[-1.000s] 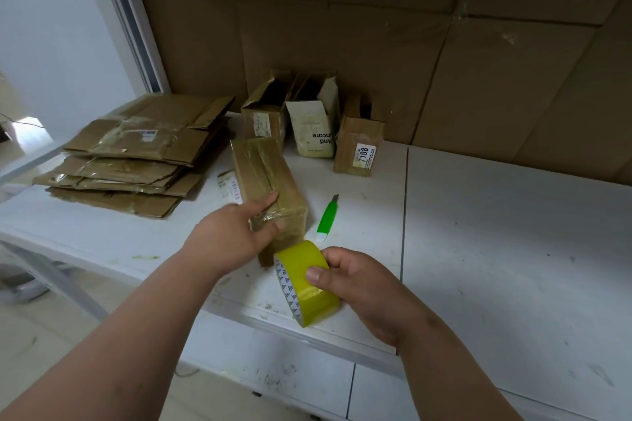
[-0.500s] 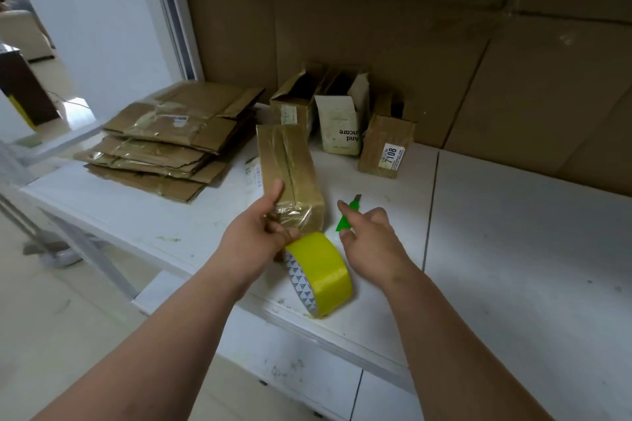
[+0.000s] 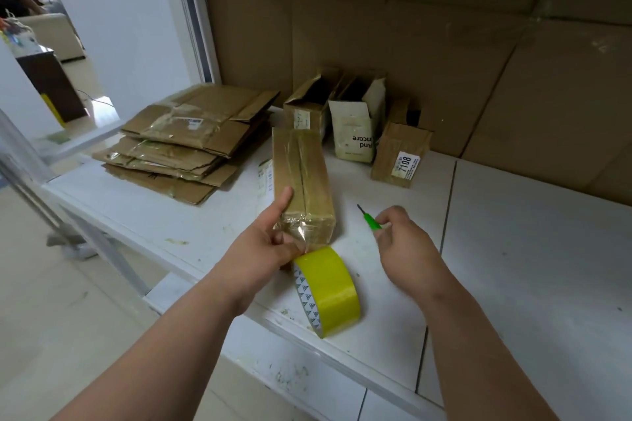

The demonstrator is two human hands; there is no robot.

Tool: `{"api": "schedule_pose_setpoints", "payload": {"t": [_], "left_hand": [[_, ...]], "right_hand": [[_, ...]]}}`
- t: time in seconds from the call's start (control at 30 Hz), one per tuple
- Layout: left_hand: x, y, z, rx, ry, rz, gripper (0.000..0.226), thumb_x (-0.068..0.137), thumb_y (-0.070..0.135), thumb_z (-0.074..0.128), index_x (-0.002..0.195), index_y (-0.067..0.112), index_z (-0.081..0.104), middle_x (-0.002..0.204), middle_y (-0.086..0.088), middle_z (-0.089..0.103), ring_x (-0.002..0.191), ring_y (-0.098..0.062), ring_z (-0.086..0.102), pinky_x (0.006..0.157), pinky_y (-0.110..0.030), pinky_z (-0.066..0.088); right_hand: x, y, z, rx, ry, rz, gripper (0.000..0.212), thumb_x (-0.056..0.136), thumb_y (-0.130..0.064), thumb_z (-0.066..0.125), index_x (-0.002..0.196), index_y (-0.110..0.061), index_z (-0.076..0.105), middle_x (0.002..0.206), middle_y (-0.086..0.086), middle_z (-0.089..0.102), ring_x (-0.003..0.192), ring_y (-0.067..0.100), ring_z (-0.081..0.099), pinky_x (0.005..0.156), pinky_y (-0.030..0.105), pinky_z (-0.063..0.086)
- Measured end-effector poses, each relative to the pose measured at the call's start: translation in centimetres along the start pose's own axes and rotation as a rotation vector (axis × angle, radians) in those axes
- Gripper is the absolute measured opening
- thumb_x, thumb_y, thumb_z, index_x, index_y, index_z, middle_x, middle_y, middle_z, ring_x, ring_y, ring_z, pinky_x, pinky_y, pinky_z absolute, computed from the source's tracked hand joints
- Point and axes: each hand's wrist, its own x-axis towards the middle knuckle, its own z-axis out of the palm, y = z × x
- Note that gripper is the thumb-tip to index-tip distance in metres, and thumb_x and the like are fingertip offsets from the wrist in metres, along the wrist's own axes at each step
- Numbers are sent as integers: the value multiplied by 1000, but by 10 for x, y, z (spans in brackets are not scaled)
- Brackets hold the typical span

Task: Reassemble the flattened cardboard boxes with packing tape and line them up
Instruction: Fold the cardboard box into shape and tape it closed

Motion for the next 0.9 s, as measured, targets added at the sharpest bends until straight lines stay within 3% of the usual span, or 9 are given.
{"api": "schedule_pose_setpoints", "payload": {"t": [0.1, 0.2, 0.27, 0.37, 0.5, 0.67, 0.9], "left_hand": [[2, 2, 1, 32, 23, 24, 86, 87, -7, 65, 147, 45, 33, 74, -9, 54, 73, -13, 52, 75, -20, 44], [4, 1, 0, 37, 34, 22, 87, 85, -8, 67, 149, 41, 34, 75, -11, 50, 76, -19, 47, 80, -28, 41], [4, 1, -1, 35, 32, 16, 87, 84, -7, 69, 149, 40, 36, 73, -10, 48, 76, -20, 46, 80, -32, 39], [4, 2, -1, 44, 45, 14, 85, 84, -7, 69, 147, 41, 37, 63, 0, 46, 67, -13, 45, 71, -25, 40], [4, 2, -2, 52, 44, 8, 85, 84, -6, 70, 149, 38, 38, 59, 6, 47, 65, -9, 47, 72, -23, 41], [1, 9, 0, 67, 43, 20, 85, 84, -6, 71, 149, 36, 35, 51, 17, 54, 54, 3, 53, 61, -11, 44], [2, 15, -1, 141, 33, -1, 87, 84, 2, 74, 152, 34, 30, 54, 19, 60, 55, 8, 56, 58, -6, 42]], "right_hand": [[-10, -15, -12, 238, -40, -133, 16, 100, -22, 46, 96, -35, 55, 85, 0, 62, 75, 22, 59, 72, 40, 51], [-17, -33, -18, 206, -91, -278, 20, 97, -20, 52, 93, -37, 62, 73, -9, 59, 61, 3, 50, 60, 24, 42], [-18, -45, -17, 148, -105, -335, 18, 97, -20, 54, 98, -31, 68, 72, -11, 56, 62, 1, 47, 59, 23, 37], [-18, -56, -13, 39, -128, -379, 19, 98, -23, 53, 106, -27, 70, 89, -9, 59, 77, 5, 52, 70, 27, 43], [-14, -64, -10, -130, -148, -402, 21, 99, -27, 51, 111, -30, 68, 103, -3, 62, 96, 17, 57, 82, 34, 48], [-11, -74, -10, -273, -158, -407, 21, 101, -31, 47, 108, -26, 66, 97, 1, 57, 94, 23, 56, 80, 38, 49], [-7, -81, -12, -415, -141, -389, 19, 99, -30, 49, 105, -26, 66, 89, -1, 51, 94, 25, 57, 77, 34, 49]]}}
